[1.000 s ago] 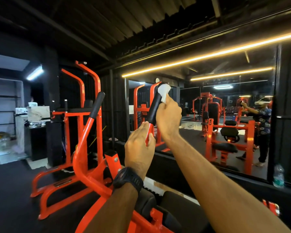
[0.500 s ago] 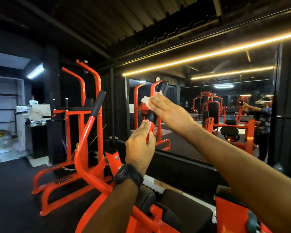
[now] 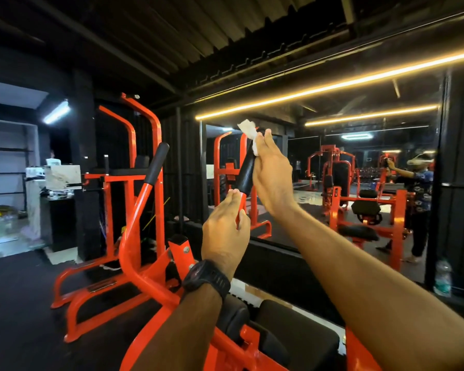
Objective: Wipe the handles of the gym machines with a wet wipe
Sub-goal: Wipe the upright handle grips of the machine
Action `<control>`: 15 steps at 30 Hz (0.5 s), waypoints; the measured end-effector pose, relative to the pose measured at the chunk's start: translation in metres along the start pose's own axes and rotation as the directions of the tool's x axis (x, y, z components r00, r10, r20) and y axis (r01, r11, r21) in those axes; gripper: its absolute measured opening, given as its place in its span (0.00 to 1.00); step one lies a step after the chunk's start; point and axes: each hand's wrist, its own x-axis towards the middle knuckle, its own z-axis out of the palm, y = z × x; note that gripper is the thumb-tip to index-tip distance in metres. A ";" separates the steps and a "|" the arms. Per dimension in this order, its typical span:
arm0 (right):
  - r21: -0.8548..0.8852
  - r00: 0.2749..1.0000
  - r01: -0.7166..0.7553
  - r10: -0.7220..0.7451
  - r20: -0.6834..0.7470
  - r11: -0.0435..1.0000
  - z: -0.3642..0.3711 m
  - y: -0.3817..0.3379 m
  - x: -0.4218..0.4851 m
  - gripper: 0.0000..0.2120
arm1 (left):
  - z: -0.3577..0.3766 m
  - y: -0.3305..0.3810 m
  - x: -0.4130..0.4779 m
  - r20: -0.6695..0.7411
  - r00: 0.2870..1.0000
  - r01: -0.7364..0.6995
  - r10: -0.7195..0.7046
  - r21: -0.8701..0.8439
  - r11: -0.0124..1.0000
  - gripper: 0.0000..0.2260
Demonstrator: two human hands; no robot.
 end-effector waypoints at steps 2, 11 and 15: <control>0.090 0.997 -0.061 0.066 -0.048 0.994 0.005 -0.012 -0.005 0.21 | -0.003 0.000 -0.001 0.052 0.999 -0.015 0.015 0.011 1.000 0.21; 0.340 0.915 -0.250 0.336 -0.223 0.907 0.012 -0.013 -0.006 0.10 | -0.011 0.002 -0.006 0.230 0.972 -0.056 0.046 0.036 0.998 0.27; 0.448 0.874 -0.344 0.456 -0.167 0.825 0.008 -0.013 0.001 0.13 | -0.012 0.000 -0.007 0.269 0.962 -0.048 0.038 0.030 0.998 0.29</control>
